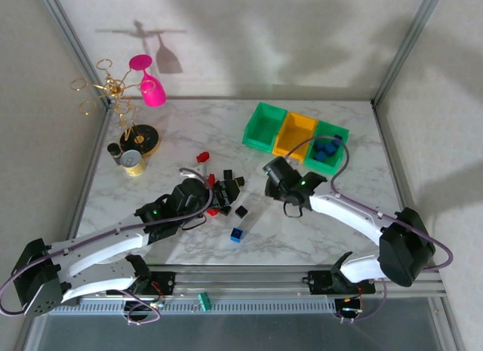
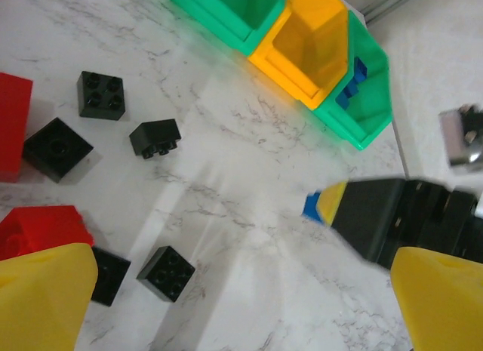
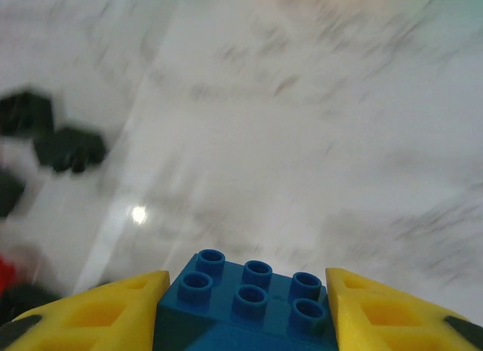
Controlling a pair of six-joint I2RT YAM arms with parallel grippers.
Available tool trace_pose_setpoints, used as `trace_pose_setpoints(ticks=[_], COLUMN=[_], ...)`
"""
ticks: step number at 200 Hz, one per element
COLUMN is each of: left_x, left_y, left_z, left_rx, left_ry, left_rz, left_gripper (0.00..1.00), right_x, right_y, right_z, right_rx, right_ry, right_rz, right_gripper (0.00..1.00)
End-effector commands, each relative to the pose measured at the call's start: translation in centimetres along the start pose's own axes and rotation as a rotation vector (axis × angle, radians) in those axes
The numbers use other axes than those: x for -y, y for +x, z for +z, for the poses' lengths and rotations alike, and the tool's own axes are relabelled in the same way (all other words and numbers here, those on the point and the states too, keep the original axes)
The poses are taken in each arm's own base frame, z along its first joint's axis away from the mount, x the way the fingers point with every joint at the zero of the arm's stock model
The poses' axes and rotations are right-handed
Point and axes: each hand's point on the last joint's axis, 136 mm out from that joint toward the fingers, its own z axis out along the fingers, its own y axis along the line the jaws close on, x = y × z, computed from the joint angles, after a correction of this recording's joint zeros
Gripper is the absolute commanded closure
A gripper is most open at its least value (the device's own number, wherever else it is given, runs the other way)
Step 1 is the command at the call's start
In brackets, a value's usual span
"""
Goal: Sort the legos into containers by color
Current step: Place the lego in the container.
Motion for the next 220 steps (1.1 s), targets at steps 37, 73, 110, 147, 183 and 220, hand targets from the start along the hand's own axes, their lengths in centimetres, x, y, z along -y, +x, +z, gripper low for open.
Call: trace_pose_setpoints(ticks=[37, 73, 110, 147, 183, 220], left_x=[3.6, 4.7, 5.3, 5.7, 5.9, 5.6], left_y=[-2.2, -2.7, -2.8, -3.1, -3.2, -3.3], left_z=[1.7, 2.9, 3.9, 4.6, 5.0, 4.9], left_rx=[0.042, 0.041, 0.042, 0.042, 0.040, 0.041], left_ry=[0.058, 0.060, 0.065, 0.071, 0.068, 0.061], left_rz=[0.023, 0.042, 0.057, 0.052, 0.054, 0.055], left_gripper=[0.00, 0.00, 0.01, 0.00, 0.00, 0.00], right_x=[7.7, 12.1, 14.2, 15.4, 15.8, 15.0], right_y=[-11.8, -16.0, -19.8, -22.0, -23.3, -24.9], right_z=[0.4, 3.1, 5.0, 8.3, 9.8, 8.1], right_rx=[0.207, 0.231, 0.257, 0.239, 0.234, 0.271], right_ry=[0.134, 0.213, 0.253, 0.270, 0.290, 0.258], right_rz=[0.101, 0.169, 0.178, 0.180, 0.156, 0.155], right_gripper=[0.51, 0.51, 0.49, 0.50, 0.44, 0.36])
